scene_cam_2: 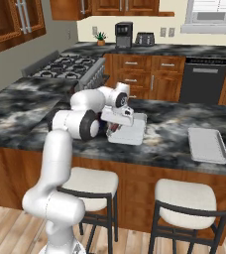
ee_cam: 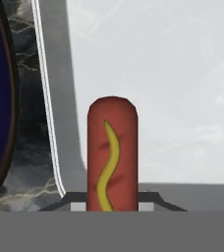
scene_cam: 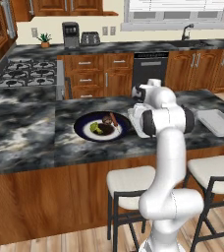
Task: Place one cooked food and one vegetable from the large plate to each tupperware container.
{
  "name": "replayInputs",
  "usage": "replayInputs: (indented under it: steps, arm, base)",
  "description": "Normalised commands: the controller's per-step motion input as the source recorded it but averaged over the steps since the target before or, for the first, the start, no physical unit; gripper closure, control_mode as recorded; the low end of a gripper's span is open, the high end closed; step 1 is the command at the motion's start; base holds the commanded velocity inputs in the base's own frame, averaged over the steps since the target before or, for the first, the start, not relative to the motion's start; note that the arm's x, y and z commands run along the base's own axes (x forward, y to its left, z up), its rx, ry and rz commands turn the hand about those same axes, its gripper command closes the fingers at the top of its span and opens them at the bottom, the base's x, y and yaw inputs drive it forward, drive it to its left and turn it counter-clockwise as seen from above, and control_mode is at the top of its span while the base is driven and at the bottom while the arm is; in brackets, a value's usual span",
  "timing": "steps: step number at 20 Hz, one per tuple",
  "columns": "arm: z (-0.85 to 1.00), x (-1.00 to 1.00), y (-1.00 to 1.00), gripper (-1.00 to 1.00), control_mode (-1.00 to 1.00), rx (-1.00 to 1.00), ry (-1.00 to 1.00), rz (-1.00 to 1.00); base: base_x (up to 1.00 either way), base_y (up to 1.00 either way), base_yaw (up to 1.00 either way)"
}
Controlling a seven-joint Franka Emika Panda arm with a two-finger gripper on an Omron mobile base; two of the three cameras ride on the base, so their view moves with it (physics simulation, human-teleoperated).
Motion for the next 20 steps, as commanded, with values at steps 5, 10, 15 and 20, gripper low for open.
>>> replayInputs:
  steps: [5, 10, 15, 20]
  arm:
    - [-0.55, 0.59, 0.00, 1.00, -1.00, 0.00, 0.01, 0.00]
    - [-0.49, 0.30, 0.09, 1.00, -1.00, 0.00, 0.04, 0.00]
    - [-0.28, 0.15, 0.12, -1.00, -1.00, 0.00, 0.02, 0.00]
    - [0.06, 0.00, 0.03, -1.00, -1.00, 0.00, 0.00, 0.00]
  base:
    - [0.00, 0.00, 0.00]
    - [0.00, 0.00, 0.00]
    - [0.00, 0.00, 0.00]
    - [0.00, 0.00, 0.00]
